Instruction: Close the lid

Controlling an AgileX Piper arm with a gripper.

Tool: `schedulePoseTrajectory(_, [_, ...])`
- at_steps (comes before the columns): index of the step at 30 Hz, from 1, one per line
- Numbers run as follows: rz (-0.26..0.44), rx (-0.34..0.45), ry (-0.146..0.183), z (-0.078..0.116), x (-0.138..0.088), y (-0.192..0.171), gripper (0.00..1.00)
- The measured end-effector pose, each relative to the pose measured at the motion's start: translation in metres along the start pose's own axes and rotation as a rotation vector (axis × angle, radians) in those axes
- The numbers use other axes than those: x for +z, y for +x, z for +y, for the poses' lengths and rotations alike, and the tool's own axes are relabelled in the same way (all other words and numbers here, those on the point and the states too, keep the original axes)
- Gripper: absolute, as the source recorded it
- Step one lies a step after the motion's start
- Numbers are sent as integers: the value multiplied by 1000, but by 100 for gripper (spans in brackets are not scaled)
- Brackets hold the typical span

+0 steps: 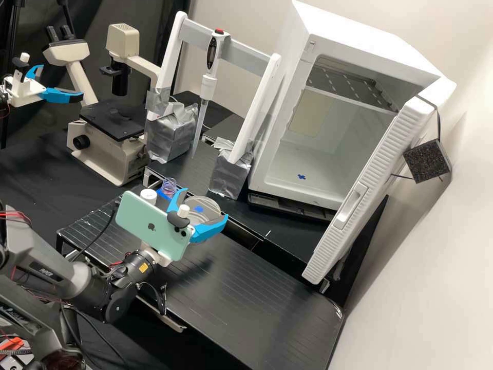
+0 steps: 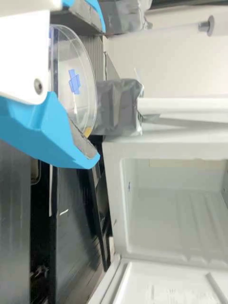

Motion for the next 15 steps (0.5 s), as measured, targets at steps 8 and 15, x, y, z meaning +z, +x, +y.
schedulePoseTrajectory(8, [5, -29, -27, -9, 0, 6, 0])
schedulePoseTrajectory(15, [-21, -59, -39, -14, 5, 9, 0])
